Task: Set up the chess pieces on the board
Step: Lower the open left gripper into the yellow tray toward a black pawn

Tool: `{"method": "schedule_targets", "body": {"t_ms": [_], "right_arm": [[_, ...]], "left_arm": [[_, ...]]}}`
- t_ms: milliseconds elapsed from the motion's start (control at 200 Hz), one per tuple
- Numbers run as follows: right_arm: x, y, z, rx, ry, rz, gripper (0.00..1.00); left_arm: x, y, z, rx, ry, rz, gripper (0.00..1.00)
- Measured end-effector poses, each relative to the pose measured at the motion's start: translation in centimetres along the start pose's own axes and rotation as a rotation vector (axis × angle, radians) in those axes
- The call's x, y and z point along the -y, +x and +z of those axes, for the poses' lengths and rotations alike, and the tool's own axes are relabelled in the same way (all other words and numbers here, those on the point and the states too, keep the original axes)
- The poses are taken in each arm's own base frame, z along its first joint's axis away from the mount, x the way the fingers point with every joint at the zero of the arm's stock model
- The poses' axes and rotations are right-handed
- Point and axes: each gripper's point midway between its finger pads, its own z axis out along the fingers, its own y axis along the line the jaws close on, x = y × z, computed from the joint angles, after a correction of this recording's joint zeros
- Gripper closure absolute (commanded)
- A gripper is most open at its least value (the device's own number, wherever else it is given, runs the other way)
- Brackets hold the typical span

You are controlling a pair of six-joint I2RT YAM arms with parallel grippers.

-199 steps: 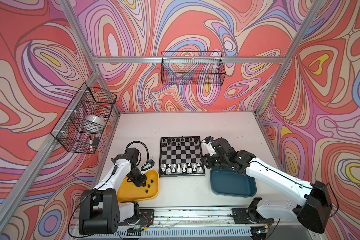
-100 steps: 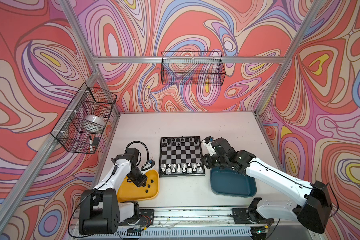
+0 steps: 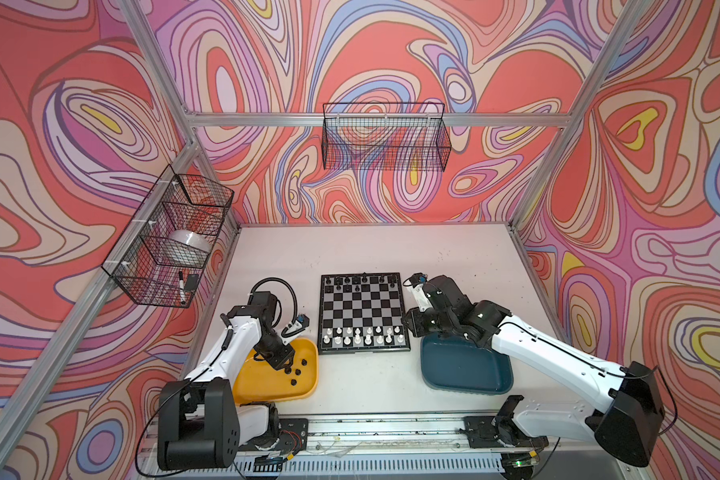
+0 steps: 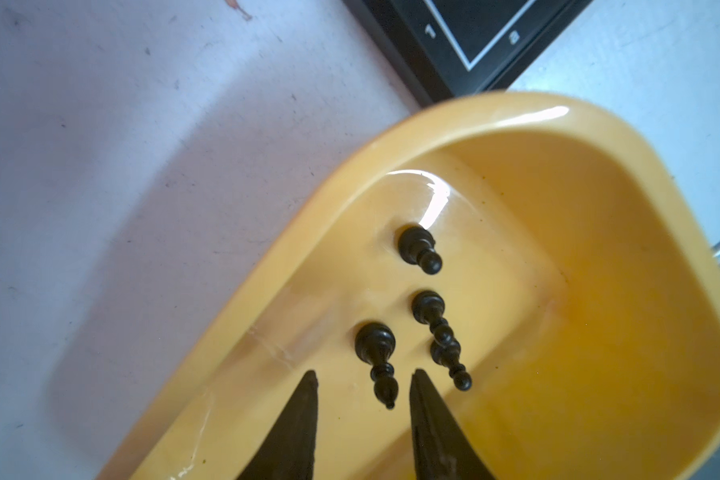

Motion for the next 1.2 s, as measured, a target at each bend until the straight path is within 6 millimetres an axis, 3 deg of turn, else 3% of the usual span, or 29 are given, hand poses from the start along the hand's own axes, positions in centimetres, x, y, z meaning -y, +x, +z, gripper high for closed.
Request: {"method": "schedule_targets", "body": {"t_ms": [381, 1202], "right_arm": [[0.1, 0.0, 0.0, 0.000, 0.001, 0.001, 0.81], [0.0, -0.1, -0.3, 0.007, -0.003, 0.000, 0.81]], "left_arm": [[0.7, 0.9, 0.6, -0.018, 0.016, 0.000, 0.58], [0.8, 1.1, 0.9, -0.021, 0.018, -0.001, 0.65]]}}
